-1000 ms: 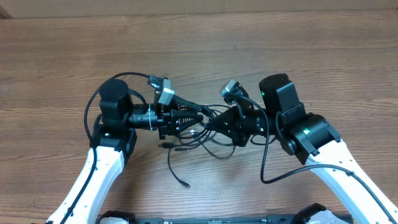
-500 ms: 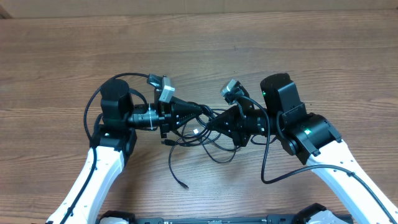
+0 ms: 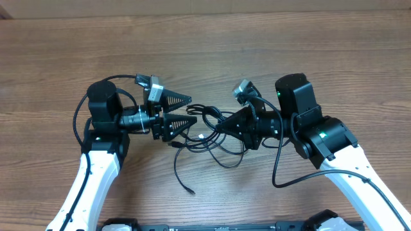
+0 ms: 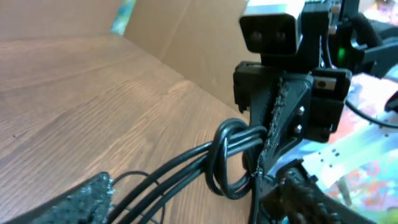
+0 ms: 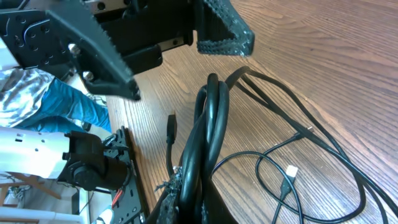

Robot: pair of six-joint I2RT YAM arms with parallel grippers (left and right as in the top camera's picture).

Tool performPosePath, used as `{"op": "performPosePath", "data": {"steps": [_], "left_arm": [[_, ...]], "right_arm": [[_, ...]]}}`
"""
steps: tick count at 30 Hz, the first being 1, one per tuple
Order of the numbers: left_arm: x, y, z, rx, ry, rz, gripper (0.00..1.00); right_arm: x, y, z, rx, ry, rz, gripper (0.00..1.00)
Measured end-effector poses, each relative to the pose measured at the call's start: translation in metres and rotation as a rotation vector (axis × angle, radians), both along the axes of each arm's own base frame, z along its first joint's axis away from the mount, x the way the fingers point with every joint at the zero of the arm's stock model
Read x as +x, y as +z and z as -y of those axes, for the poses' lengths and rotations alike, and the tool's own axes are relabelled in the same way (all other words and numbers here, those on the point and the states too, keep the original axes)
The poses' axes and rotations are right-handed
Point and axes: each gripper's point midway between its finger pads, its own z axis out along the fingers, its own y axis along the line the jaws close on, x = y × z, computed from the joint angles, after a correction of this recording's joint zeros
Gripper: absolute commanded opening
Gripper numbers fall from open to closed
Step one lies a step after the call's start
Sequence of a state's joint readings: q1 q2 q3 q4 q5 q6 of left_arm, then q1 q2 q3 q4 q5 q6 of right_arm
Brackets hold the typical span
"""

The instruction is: Untangle cables

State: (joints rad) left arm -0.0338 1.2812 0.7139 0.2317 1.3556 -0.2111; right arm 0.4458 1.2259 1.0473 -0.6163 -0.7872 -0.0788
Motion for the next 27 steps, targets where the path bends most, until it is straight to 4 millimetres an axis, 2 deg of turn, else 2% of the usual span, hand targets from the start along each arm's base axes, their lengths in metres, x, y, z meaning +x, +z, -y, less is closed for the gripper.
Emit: {"op": "performPosePath", "data": {"steps": [10,15,18,22,27], "left_arm": [[-0.016,0.001,0.022,-0.003,-0.088,0.002,0.94],[-0.02,0.001,0.026,-0.003,-0.106,0.003,0.93],[-0.02,0.001,0.027,-0.004,-0.109,0.003,0.83],[-0.021,0.001,0.027,-0.005,-0.112,0.005,0.63],[-0.024,0.001,0.03,-0.005,-0.126,0.007,0.53]], "right_arm": [[-0.001,-0.001,0.0,-0.001,0.001,-0.005,0.04],[-0.001,0.0,0.0,-0.001,0.001,-0.005,0.04],[-0.001,0.0,0.0,-0.001,0.002,-0.005,0.04],[-0.002,0.0,0.0,0.004,0.007,-0.007,0.04],[-0.003,0.001,-0.001,0.008,0.012,-0.009,0.04]]}}
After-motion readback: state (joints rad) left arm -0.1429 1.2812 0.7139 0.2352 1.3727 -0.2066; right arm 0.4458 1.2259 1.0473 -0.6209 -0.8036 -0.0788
